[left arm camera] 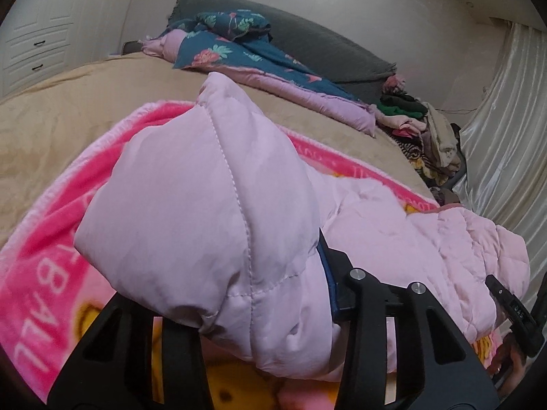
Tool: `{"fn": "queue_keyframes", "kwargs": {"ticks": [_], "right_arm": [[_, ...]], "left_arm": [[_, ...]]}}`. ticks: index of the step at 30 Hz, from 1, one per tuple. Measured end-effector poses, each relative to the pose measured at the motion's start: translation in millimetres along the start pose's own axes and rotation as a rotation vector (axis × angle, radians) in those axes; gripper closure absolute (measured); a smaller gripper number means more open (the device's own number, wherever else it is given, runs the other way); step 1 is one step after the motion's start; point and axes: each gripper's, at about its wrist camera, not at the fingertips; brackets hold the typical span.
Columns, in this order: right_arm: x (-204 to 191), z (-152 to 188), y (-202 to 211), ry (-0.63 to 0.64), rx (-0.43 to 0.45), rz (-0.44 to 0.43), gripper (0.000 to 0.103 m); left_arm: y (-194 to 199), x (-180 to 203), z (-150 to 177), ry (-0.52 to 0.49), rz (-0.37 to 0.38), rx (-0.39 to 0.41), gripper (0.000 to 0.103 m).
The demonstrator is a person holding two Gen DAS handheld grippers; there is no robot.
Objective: Fold large clothes
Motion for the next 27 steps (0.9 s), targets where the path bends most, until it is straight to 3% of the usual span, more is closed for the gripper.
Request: {"fn": "queue_keyframes", "kwargs": {"ticks": [13,27], "right_arm": [[-4,12,50,0.01,-0.014,-0.021,0.068],[-13,47,96,0.024,-0.038,-0.017,0.068]], "left_arm": [[48,5,11,-0.019,0.001,0.003,0.069],[91,-6,45,-0.034,-0.009,-0.013,0.068]]}}
Point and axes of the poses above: each gripper's, at about its wrist camera, not at the fingertips, and y roughly against the way its jaws point, x to its right, z to its underside, and after that the axes turned 5 degrees about x, right-handed
